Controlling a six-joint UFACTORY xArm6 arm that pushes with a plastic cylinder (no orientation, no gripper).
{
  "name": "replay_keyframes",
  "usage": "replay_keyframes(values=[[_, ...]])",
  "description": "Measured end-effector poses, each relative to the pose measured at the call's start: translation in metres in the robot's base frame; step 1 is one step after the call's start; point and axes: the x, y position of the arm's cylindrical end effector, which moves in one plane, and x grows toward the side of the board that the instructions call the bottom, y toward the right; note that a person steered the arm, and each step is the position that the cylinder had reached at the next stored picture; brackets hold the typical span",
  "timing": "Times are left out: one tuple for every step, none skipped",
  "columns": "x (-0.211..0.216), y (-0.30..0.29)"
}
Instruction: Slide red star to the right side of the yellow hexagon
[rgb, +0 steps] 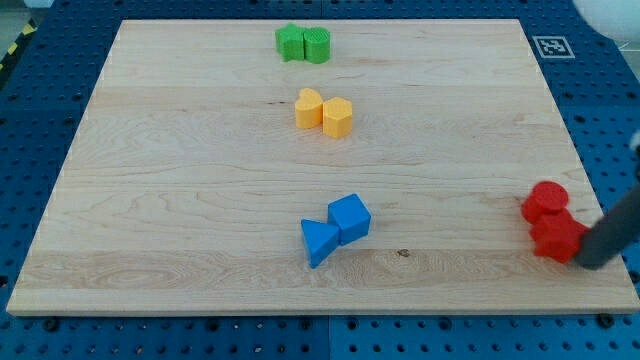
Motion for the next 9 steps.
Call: replay_keyframes(values=[[-0.03, -0.023], [-0.069, -0.058], [-0.071, -0.062], [-0.049, -0.047], [-0.058, -0.1], [-0.095, -0.141], [-0.134, -0.166], [-0.145, -0.176], [-0.144, -0.15]])
